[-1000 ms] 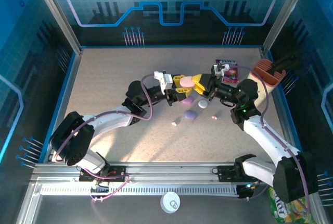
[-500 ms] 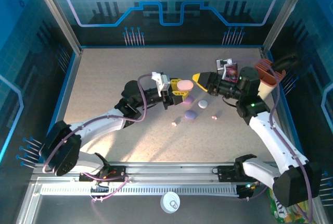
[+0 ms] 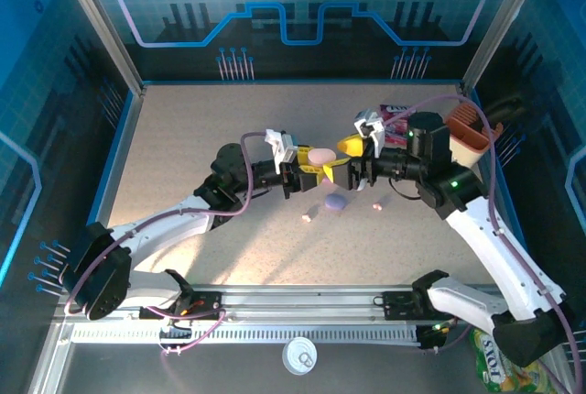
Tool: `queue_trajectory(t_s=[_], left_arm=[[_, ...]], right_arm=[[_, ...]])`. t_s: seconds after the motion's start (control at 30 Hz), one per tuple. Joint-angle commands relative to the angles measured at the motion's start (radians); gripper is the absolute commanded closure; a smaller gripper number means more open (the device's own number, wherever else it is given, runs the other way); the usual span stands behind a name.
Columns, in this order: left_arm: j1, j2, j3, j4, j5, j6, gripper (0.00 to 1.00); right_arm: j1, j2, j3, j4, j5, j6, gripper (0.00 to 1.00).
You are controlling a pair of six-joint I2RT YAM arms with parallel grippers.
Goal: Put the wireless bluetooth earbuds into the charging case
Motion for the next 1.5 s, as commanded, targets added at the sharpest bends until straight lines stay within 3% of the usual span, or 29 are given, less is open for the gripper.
queue_trajectory(t_s=[0.0, 0.4, 0.67, 1.0, 1.17, 1.47], left_arm=[[0.001, -0.010, -0.010, 0.024, 0.005, -0.019, 0.68], [0.001, 0.007, -0.023, 0.030, 0.010, 0.007, 0.72], [0.001, -0.003, -0.039, 0.018, 0.027, 0.024, 0.72], [0.013, -0.013, -0.086, 0.038, -0.026, 0.033, 0.75], [0.041, 0.002, -0.107, 0.095, -0.025, -0.004, 0.76], [0.091, -0.033, -0.165, 0.134, -0.014, -0.033, 0.76]], right_arm=[[0.028, 0.011, 0.018, -0.066, 0.138, -0.111, 0.21], [0.045, 0.006, 0.000, 0.014, 0.327, -0.070, 0.22], [0.040, 0.034, 0.010, 0.064, 0.376, -0.022, 0.22], [0.010, 0.019, -0.026, 0.130, 0.280, 0.037, 0.22], [-0.026, -0.035, -0.098, 0.201, 0.199, 0.111, 0.22], [-0.216, -0.066, -0.259, 0.084, 0.258, 0.324, 0.26]])
